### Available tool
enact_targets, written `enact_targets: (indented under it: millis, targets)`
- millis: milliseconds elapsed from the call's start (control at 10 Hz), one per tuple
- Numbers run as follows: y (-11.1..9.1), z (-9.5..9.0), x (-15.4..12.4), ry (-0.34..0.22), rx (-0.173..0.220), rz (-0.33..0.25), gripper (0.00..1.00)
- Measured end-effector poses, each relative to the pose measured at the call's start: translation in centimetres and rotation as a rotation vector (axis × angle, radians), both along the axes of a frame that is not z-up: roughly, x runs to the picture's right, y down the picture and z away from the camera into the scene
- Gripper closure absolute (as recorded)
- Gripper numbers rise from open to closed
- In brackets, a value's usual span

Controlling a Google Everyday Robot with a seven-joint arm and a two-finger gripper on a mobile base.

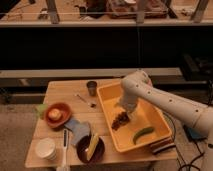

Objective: Place grapes in table surface

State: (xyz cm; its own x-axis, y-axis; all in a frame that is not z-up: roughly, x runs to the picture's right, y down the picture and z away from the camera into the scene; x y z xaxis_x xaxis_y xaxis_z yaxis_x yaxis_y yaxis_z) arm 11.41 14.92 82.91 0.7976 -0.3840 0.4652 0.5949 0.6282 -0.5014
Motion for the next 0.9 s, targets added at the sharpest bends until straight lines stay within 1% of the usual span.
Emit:
enact_targets:
  millis: [100,200,400,500,600,700,800,900]
  targets:
    - [0.8,1.3,0.2,0.014,-0.022,0.027,0.20]
    - [1.2,2.0,0.2,0.016,-0.042,0.049,0.20]
    - [2.7,3.4,0.2,0.005,-0.091,0.067,0.21]
    - [3.5,4.2,-0.5,-0.004,-0.115,0.061,0.28]
    - [3.7,4.3,-1.1,-0.011,-0.126,0.055,0.38]
    - [3.9,4.3,-1.1,-0.010,-0.138,0.055,0.48]
    - [4.0,4.3,-1.1,-0.010,-0.142,0.057,0.57]
    - [3.9,4.0,-1.4,-0.016,-0.145,0.059,0.68]
